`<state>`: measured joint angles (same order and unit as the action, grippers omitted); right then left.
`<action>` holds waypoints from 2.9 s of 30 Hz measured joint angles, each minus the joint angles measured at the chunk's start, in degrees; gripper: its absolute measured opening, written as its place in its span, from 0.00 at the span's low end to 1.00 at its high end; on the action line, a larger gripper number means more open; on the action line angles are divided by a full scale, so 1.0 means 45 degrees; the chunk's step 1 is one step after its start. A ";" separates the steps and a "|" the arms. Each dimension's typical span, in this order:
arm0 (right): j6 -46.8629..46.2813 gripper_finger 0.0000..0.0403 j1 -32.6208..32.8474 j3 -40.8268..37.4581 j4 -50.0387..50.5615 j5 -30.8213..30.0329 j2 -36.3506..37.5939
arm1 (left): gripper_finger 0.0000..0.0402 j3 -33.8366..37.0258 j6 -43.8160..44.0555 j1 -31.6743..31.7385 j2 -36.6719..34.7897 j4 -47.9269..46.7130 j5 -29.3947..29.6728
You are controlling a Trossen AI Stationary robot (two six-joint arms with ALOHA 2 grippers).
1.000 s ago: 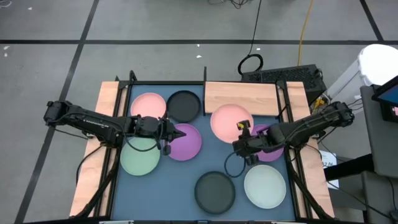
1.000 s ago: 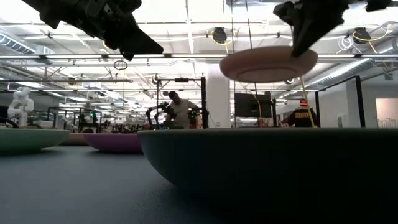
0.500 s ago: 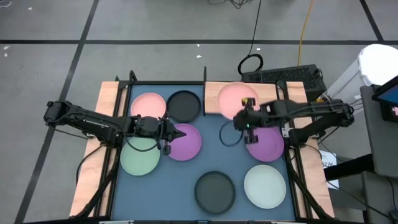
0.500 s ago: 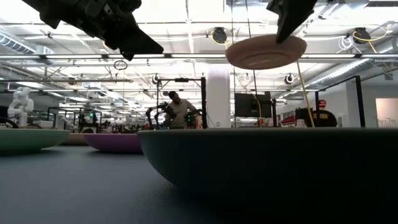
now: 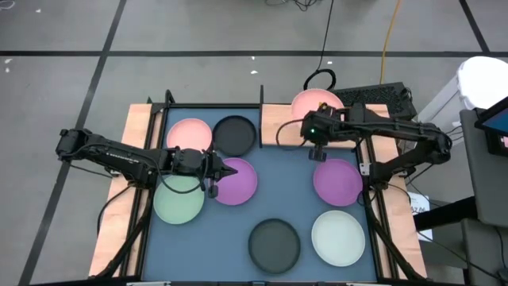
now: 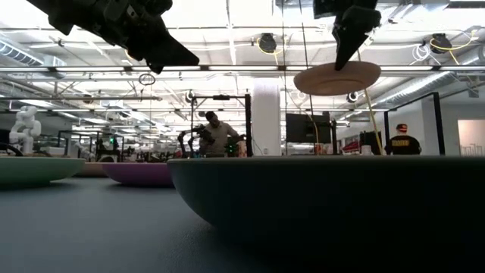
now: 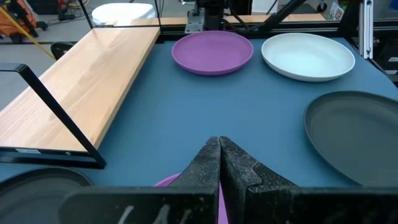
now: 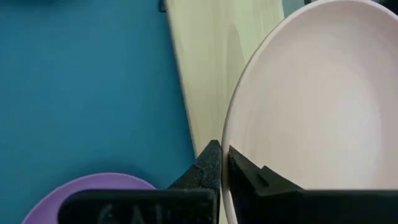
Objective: Place and stack plates onto a shelf
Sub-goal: Put the bottom pink plate on the shelf
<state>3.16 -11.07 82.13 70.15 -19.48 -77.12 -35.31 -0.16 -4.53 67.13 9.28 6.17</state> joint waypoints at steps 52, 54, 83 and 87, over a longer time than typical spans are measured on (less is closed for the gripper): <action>-0.2886 0.00 -0.2312 -0.7872 -0.5582 -0.0663 0.2001 | 0.00 0.0005 -0.0201 0.0000 0.0000 0.0064 -0.0005; -0.2891 0.00 -0.2312 -0.8015 -0.5686 -0.0663 0.2001 | 0.00 0.0005 -0.0203 0.0005 0.0000 0.0169 -0.0005; -0.2643 0.01 -0.2720 -0.8922 -0.6677 -0.0643 0.1996 | 0.00 0.0005 -0.0201 0.0004 0.0000 0.0345 -0.0004; -0.2594 0.01 -0.2720 -0.8922 -0.6963 -0.0643 0.1996 | 0.00 0.0005 -0.0201 0.0002 0.0000 0.0345 0.0000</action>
<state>-8.51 -23.31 41.98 38.81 -22.37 -68.14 -35.29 -1.06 -4.52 67.13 10.83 6.17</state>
